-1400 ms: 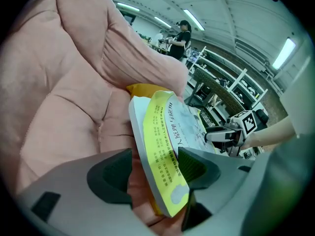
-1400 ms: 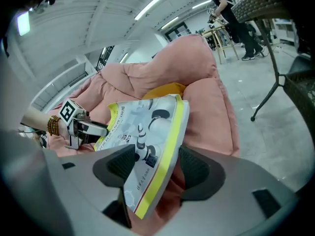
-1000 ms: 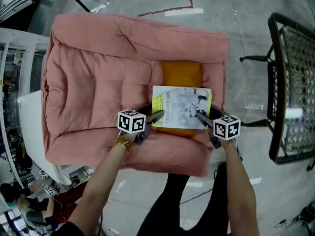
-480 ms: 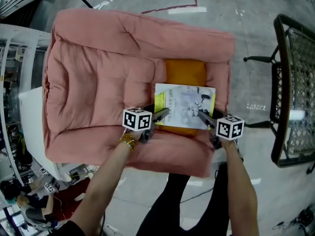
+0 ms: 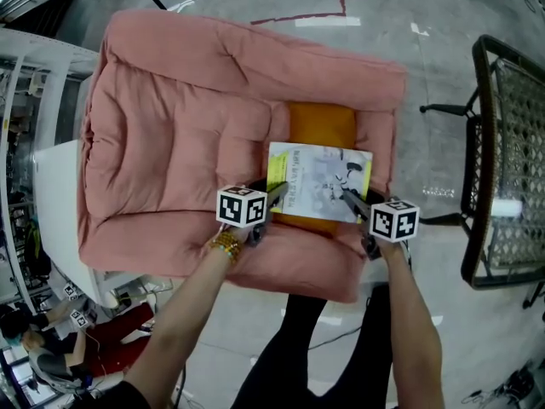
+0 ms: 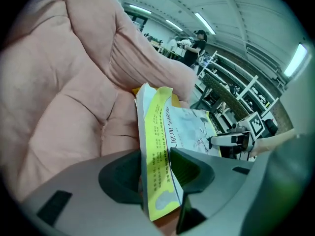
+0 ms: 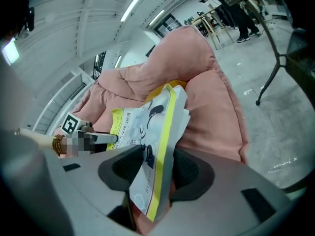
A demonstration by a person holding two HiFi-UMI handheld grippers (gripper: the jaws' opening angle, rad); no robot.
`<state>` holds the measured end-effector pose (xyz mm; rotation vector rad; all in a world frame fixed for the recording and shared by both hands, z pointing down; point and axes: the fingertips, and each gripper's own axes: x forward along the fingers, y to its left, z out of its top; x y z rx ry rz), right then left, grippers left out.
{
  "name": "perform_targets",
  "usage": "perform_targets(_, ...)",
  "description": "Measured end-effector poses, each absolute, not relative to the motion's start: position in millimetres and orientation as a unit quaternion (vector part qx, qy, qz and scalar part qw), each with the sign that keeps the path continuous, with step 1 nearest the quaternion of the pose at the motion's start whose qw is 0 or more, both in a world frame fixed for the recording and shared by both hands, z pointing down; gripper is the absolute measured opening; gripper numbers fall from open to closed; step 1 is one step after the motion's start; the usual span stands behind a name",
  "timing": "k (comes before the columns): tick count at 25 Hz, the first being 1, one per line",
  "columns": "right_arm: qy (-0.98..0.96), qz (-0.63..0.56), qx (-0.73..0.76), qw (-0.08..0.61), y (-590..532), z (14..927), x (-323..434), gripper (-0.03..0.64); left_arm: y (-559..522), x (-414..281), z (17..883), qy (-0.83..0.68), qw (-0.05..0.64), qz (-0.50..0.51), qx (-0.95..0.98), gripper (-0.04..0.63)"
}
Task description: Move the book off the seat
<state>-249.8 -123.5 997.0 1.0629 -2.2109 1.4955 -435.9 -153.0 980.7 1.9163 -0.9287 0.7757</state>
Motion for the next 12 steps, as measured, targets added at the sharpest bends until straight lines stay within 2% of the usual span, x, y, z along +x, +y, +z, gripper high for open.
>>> perform_targets(12,-0.774,0.487,0.367,0.172,-128,970,-248,0.144,-155,-434,960,-0.400,0.408,0.321,0.756,0.169)
